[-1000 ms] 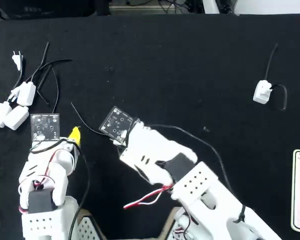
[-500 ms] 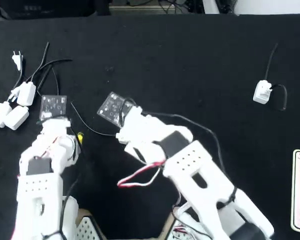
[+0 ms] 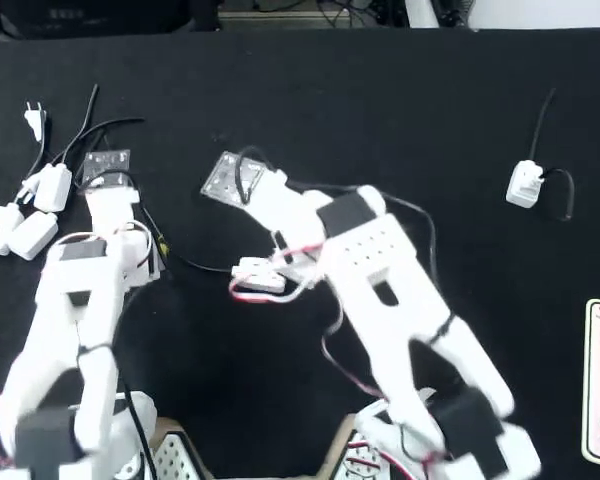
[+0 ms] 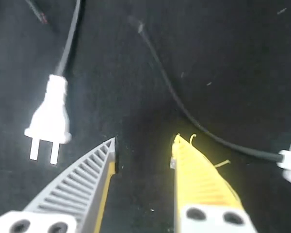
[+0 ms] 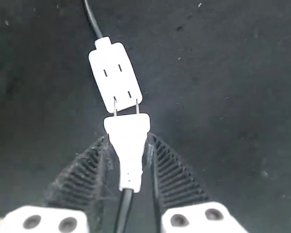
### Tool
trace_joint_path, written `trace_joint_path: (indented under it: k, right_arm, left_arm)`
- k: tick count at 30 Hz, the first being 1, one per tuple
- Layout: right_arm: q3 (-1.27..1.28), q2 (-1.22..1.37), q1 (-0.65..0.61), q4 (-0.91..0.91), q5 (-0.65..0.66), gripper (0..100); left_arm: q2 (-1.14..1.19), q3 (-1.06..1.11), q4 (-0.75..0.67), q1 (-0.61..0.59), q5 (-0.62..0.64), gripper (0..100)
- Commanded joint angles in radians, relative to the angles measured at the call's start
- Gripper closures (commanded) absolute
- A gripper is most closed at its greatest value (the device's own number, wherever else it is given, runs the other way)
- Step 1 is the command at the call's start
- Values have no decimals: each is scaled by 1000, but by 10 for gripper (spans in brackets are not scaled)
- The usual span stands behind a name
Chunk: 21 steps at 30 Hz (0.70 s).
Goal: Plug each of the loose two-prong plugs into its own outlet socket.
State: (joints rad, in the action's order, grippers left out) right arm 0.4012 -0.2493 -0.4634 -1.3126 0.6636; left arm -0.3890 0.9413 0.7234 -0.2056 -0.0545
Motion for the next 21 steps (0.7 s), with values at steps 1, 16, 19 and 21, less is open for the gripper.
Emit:
trace_joint_path:
  k: [1, 16, 19, 21]
  right_arm:
    - [-203, 136, 17, -153, 97, 988]
    - [-727, 602, 18, -445, 219, 988]
    - [-777, 670, 18, -448, 219, 988]
    - [-792, 694, 18, -448, 219, 988]
  left_arm:
    - [75, -48, -21, -12, 25, 809]
    - [-109, 122, 63, -13, 25, 809]
    - [-190, 174, 63, -48, 25, 809]
    - [-244, 200, 63, -84, 25, 809]
